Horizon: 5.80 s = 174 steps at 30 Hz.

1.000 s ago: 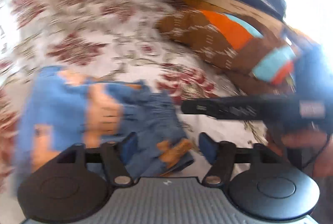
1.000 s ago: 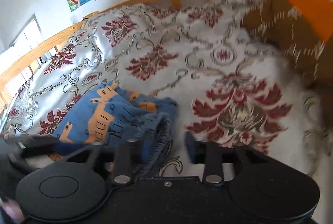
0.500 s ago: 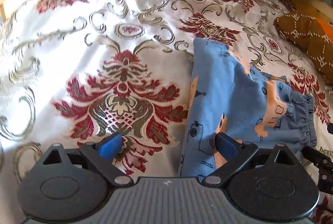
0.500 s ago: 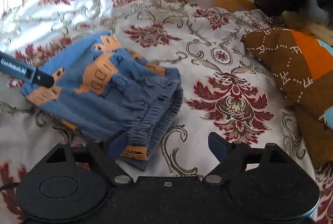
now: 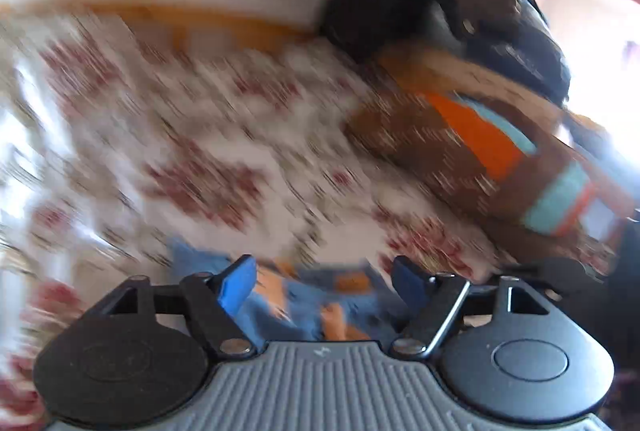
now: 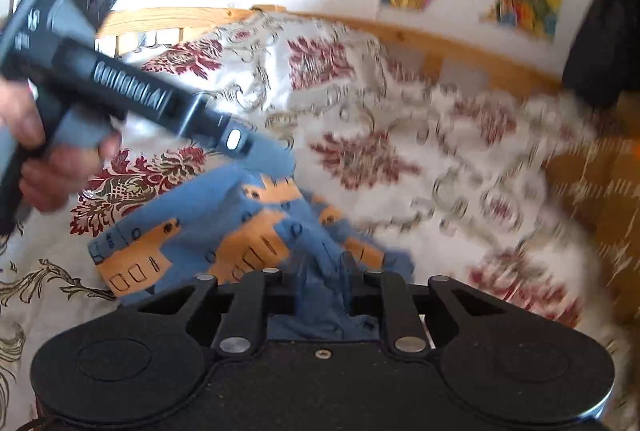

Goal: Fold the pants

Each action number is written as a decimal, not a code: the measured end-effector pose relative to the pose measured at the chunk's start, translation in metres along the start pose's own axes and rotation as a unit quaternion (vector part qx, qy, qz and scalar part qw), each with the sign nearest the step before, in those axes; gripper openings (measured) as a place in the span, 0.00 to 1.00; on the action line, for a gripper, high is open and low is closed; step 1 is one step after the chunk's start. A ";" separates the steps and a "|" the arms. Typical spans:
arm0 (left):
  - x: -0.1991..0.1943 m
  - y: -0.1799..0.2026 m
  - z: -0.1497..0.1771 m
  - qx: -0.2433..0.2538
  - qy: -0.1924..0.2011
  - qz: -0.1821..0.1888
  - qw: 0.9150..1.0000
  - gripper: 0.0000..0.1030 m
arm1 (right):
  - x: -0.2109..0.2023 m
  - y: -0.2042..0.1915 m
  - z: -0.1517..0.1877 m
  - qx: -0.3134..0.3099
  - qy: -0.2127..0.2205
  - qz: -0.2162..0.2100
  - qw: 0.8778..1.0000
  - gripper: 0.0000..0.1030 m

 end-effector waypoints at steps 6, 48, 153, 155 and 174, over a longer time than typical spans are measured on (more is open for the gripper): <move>0.049 -0.049 0.007 -0.013 -0.052 -0.047 0.997 0.38 | 0.024 0.022 0.026 0.089 -0.039 -0.007 0.995 0.10; -0.095 -0.020 0.054 -0.059 -0.097 -0.247 0.962 0.95 | -0.114 -0.062 0.011 0.106 -0.017 0.014 0.994 0.99; -0.079 -0.018 0.005 -0.075 -0.074 -0.077 0.992 0.16 | -0.067 -0.002 -0.055 0.005 0.038 0.035 0.999 0.21; -0.074 -0.016 -0.010 -0.060 -0.056 -0.086 0.993 0.16 | -0.057 0.010 -0.069 -0.007 0.046 0.036 0.998 0.21; 0.047 -0.143 -0.047 -0.066 -0.021 -0.134 0.989 0.17 | 0.164 0.092 -0.059 0.128 -0.050 -0.010 0.990 0.22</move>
Point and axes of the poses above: each gripper's, at about its wrist camera, not at the fingertips, and x roughly the way its jaws point, y to its right, z to its underside, the point moved 1 cm from there along x, roughly the way its jaws point, and after that the axes turned 12 degrees about -x, right-handed, at the moved point
